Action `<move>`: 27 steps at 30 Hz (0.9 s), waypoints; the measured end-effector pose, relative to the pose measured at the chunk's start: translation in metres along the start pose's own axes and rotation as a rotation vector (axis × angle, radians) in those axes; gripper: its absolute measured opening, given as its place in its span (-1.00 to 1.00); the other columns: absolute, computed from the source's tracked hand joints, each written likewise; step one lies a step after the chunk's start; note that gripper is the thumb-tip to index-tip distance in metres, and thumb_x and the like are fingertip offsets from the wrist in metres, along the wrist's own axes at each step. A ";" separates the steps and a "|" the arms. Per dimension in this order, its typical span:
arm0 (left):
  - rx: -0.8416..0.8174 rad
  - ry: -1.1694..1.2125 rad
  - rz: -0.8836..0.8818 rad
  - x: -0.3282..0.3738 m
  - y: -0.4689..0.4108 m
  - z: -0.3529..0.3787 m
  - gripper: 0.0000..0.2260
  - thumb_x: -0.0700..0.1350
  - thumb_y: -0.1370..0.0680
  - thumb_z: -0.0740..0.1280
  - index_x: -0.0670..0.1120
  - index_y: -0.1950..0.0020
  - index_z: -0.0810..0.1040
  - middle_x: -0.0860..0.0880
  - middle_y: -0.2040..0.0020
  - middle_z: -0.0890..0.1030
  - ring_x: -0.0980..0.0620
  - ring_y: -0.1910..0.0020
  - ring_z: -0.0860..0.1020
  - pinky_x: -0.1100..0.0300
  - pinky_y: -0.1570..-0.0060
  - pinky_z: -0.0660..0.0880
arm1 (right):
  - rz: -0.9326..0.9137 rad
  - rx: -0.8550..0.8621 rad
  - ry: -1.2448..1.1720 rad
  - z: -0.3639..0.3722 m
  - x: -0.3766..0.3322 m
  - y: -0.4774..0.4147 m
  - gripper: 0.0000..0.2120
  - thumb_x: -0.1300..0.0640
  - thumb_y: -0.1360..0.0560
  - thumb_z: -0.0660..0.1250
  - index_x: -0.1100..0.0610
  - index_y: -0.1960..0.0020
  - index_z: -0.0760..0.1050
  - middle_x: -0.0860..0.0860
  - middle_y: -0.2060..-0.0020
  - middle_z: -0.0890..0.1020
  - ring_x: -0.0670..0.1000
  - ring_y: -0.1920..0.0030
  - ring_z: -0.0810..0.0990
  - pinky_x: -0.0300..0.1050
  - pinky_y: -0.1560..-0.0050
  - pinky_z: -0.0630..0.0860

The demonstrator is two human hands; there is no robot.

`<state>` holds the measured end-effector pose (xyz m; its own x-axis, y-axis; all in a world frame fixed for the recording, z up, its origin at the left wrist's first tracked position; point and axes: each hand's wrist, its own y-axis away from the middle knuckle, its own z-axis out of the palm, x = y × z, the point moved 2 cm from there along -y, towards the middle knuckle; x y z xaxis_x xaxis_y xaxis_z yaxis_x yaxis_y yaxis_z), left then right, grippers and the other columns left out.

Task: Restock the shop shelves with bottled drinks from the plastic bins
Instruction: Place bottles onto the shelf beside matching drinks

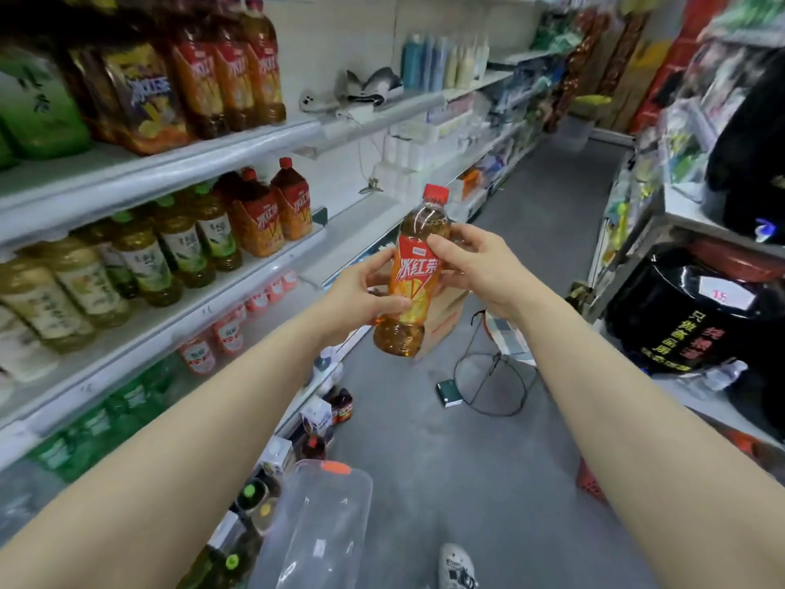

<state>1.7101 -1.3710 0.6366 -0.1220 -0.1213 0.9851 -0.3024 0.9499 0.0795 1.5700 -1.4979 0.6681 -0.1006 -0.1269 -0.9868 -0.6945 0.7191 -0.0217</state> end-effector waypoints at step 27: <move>0.432 0.063 -0.014 0.015 -0.256 -0.032 -0.28 -0.30 -0.49 0.44 0.10 -0.54 0.23 0.08 -0.16 0.54 0.16 -0.03 0.58 0.22 0.14 0.55 | -0.031 -0.363 -0.011 -0.061 0.010 -0.314 -0.50 0.05 -0.53 0.46 0.12 -0.41 0.42 0.07 -0.16 0.66 0.06 -0.17 0.66 0.15 -0.20 0.61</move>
<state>1.8162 -1.6067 0.6359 -0.0610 -0.1029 0.9928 -0.6732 0.7386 0.0352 1.7435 -1.7668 0.6745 -0.0693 -0.1363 -0.9882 -0.9051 0.4252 0.0048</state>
